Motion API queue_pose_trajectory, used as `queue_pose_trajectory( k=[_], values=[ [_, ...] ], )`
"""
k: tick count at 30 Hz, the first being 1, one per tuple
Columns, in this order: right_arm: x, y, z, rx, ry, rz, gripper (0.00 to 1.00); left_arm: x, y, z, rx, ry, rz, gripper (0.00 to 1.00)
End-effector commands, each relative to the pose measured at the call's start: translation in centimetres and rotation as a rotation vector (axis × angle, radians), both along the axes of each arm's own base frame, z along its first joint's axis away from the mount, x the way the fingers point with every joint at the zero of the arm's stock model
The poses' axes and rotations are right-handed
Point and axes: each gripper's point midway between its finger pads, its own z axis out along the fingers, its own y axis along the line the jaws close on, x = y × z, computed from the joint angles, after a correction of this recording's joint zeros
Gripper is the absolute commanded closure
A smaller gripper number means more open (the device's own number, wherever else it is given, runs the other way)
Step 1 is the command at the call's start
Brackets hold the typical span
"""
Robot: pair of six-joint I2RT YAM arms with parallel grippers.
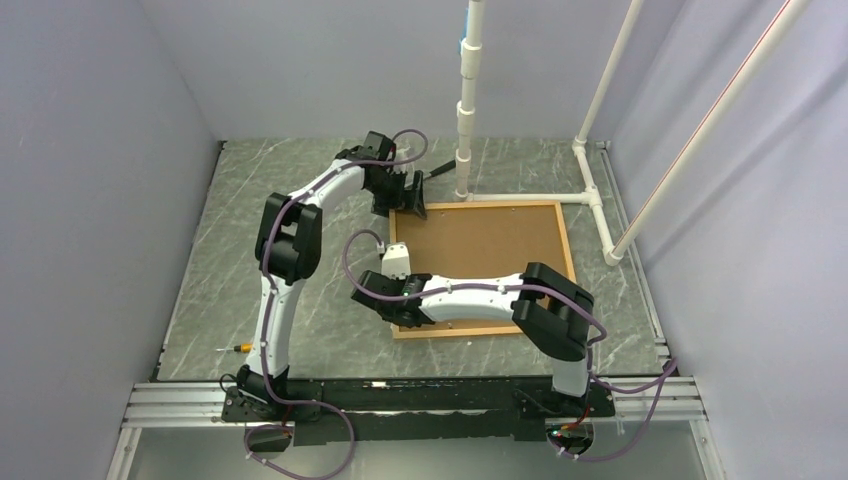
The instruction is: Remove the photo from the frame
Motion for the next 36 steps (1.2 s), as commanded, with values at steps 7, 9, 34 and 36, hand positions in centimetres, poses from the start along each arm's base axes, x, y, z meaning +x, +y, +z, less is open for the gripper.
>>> queue_pose_trajectory(
  k=[7, 9, 34, 36],
  values=[
    [-0.5, 1.7, 1.7, 0.154, -0.080, -0.064, 1.00, 2.2, 2.9, 1.8, 0.154, -0.157, 0.089, 0.01],
    [-0.7, 1.2, 1.7, 0.139, -0.088, -0.080, 1.00, 2.7, 3.9, 2.4, 0.203, -0.187, 0.130, 0.01],
    [0.3, -9.0, 8.6, 0.226, -0.113, 0.033, 0.27, -10.6, 12.2, 15.3, 0.046, -0.346, 0.238, 0.01],
    [1.1, -12.2, 8.8, 0.228, -0.116, -0.045, 0.29, -12.7, 12.6, 14.6, 0.026, -0.333, 0.244, 0.01]
  ],
)
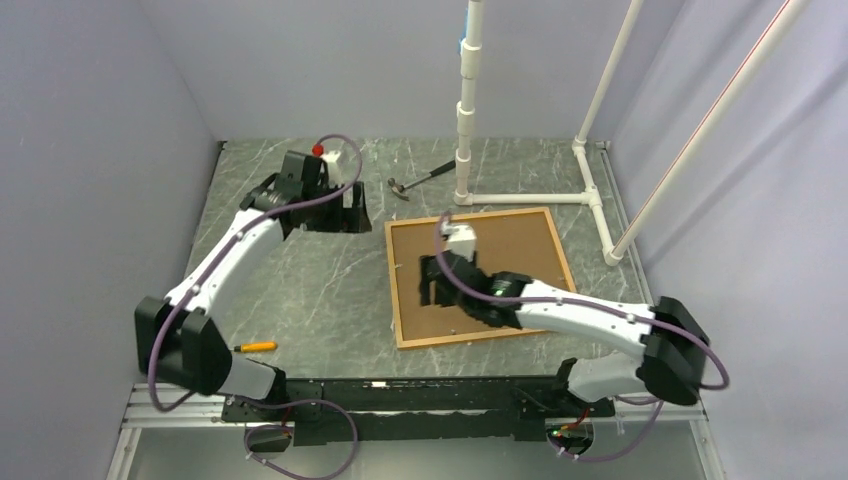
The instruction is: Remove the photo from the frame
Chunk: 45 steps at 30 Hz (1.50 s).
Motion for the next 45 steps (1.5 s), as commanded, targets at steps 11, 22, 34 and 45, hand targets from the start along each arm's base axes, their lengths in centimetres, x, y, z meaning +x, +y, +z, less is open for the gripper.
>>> queue_pose_trajectory(
  k=[11, 22, 34, 45],
  values=[
    [-0.8, -18.1, -5.2, -0.048, 0.292, -0.573, 0.77, -7.6, 6.0, -0.9, -0.021, -0.034, 0.277, 0.00],
    [-4.9, -20.0, -10.4, -0.124, 0.471, -0.657, 0.97, -10.0, 9.4, -2.6, -0.053, 0.008, 0.543, 0.01],
    [-8.2, -18.9, -11.5, -0.095, 0.602, -0.561, 0.99, -12.3, 14.3, -6.2, 0.020, 0.148, 0.896, 0.01],
    [-2.6, -15.4, -2.9, 0.003, 0.317, -0.326, 0.57, -18.6, 19.6, -11.6, 0.019, 0.415, 1.408, 0.01]
  ],
)
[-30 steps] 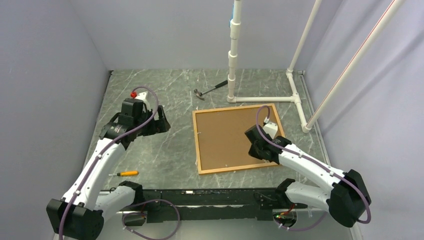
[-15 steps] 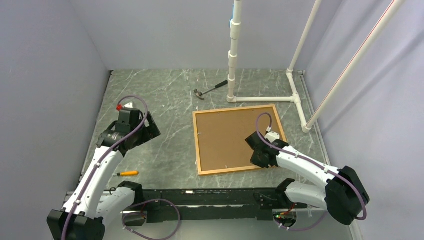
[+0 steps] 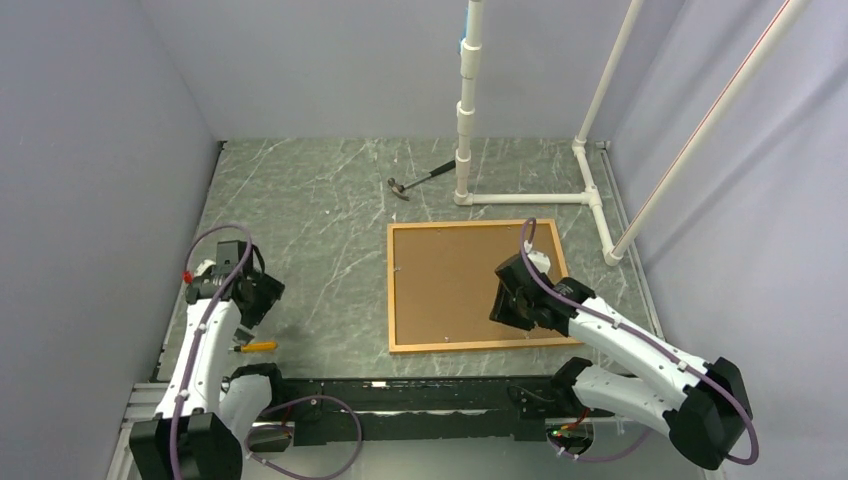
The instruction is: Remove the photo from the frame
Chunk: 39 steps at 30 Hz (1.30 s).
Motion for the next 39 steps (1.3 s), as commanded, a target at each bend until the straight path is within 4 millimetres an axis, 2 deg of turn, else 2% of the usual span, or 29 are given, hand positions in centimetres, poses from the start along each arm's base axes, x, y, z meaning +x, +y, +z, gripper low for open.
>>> queue_pose_trajectory(
  k=[1, 9, 14, 20, 23, 26, 31, 36, 37, 39],
  values=[
    [2.6, 1.4, 4.0, 0.010, -0.129, 0.098, 0.57, -2.6, 0.9, -0.9, -0.029, 0.065, 0.223, 0.01],
    [3.2, 2.6, 4.1, 0.018, -0.115, 0.138, 0.57, -3.8, 1.9, -4.0, -0.114, 0.081, 0.379, 0.01],
    [3.2, 2.3, 4.6, 0.025, -0.142, 0.134, 0.57, -4.2, 2.7, -5.0, -0.117, 0.075, 0.452, 0.14],
    [3.3, 1.7, 5.0, 0.004, -0.165, 0.131, 0.57, -3.8, 3.1, -6.2, -0.141, 0.070, 0.472, 0.20],
    [3.4, 1.7, 5.1, 0.003, -0.168, 0.135, 0.57, -4.0, 3.4, -7.1, -0.146, 0.093, 0.482, 0.26],
    [3.3, 1.7, 4.9, 0.001, -0.166, 0.135, 0.58, -3.9, 3.8, -7.6, -0.139, 0.107, 0.476, 0.36],
    [3.3, 1.6, 4.8, 0.002, -0.168, 0.133, 0.58, -3.8, 3.7, -8.4, -0.148, 0.124, 0.447, 0.63],
    [3.3, 1.5, 4.8, 0.000, -0.171, 0.133, 0.58, -3.2, 3.1, -8.8, -0.183, 0.115, 0.386, 0.97],
    [3.3, 1.5, 4.8, -0.002, -0.172, 0.131, 0.58, -3.0, 2.9, -8.8, -0.194, 0.106, 0.374, 1.00],
    [3.4, 1.5, 4.9, -0.002, -0.176, 0.132, 0.58, -2.5, 2.5, -8.7, -0.216, 0.086, 0.343, 1.00]
  ],
)
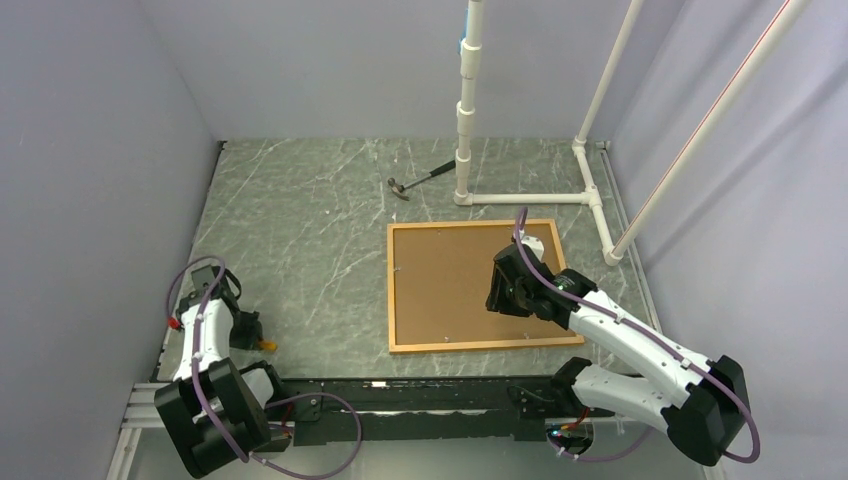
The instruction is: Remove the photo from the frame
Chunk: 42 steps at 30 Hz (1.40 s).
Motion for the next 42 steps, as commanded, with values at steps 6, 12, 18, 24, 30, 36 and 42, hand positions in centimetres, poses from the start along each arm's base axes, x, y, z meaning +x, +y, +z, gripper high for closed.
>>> queue_pose_trajectory(
  k=[6, 12, 18, 24, 30, 36, 42],
  values=[
    [0.9, 0.8, 1.2, 0.019, -0.056, 0.046, 0.58, 6.2, -2.7, 1.0, -0.117, -0.324, -0.272, 1.00],
    [1.2, 3.7, 2.3, 0.117, -0.104, 0.188, 0.57, 11.4, -10.4, 7.7, -0.254, -0.753, -0.707, 1.00],
    [1.1, 8.8, 4.8, 0.285, -0.180, 0.367, 0.53, 11.7, -21.0, 16.5, -0.459, -1.170, -1.075, 1.00],
    [-1.7, 16.9, 8.6, 0.483, -0.292, 0.560, 0.40, 9.0, -28.2, 22.2, -0.720, -1.414, -1.166, 1.00],
    [-1.9, 19.8, 11.4, 0.623, -0.390, 0.568, 0.42, 6.2, -32.6, 24.3, -0.934, -1.470, -1.140, 1.00],
    [-2.6, 19.7, 12.1, 0.727, -0.409, 0.548, 0.50, 5.0, -34.4, 24.5, -0.999, -1.475, -1.134, 1.00],
    [-2.1, 18.9, 11.2, 0.695, -0.390, 0.488, 0.86, 4.7, -34.7, 24.6, -1.007, -1.500, -1.137, 1.00]
  ],
)
